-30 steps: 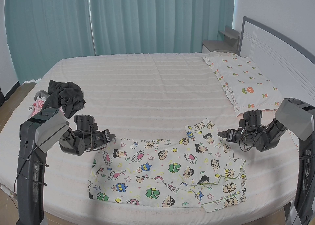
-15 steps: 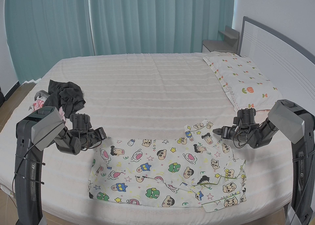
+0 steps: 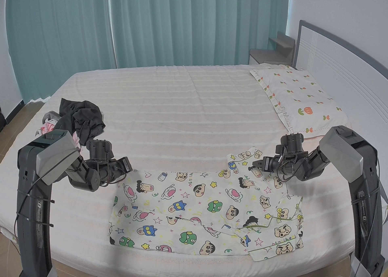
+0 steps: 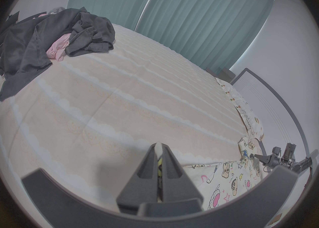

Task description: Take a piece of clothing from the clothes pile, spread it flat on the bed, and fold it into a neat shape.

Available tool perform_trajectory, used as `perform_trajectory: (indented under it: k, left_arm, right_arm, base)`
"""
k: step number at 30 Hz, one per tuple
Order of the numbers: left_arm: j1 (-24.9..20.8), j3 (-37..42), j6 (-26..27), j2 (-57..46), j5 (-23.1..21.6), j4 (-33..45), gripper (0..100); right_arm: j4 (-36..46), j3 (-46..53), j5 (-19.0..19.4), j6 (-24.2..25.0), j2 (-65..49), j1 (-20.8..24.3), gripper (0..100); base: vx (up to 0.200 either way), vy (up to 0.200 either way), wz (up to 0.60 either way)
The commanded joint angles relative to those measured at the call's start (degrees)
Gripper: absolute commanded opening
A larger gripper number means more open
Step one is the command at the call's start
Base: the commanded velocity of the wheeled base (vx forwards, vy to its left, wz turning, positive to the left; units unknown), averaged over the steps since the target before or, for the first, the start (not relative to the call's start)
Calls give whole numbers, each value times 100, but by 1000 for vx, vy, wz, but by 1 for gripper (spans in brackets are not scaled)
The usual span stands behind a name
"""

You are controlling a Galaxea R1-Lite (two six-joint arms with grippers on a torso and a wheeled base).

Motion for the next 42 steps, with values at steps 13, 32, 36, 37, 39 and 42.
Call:
perform_trajectory:
  k: [13, 32, 36, 37, 39, 42]
  left_arm:
    - [7, 82, 3, -158, 378, 8, 0]
    - [-1, 407, 56, -475, 536, -203, 0]
    - [-28, 601, 100, -563, 536, -334, 0]
    - [-45, 671, 135, -580, 536, -405, 0]
    - [-54, 776, 205, -589, 536, -484, 0]
    - [-63, 1084, 372, -686, 536, -633, 0]
  right_arm:
    - [-1031, 1203, 931, 93, -537, -413, 0]
    - [-1488, 2100, 1599, 348, -1301, -562, 0]
    - [-1505, 2469, 1722, 287, -1539, -597, 0]
    - [-1558, 2618, 1810, 287, -1618, -597, 0]
    - [-1690, 2794, 1880, 287, -1688, -606, 0]
    - [-2287, 3322, 1916, 296, -1794, -641, 0]
  base:
    - [0, 0, 0]
    - [0, 0, 0]
    - [0, 0, 0]
    - [0, 0, 0]
    - [0, 0, 0]
    - [0, 0, 0]
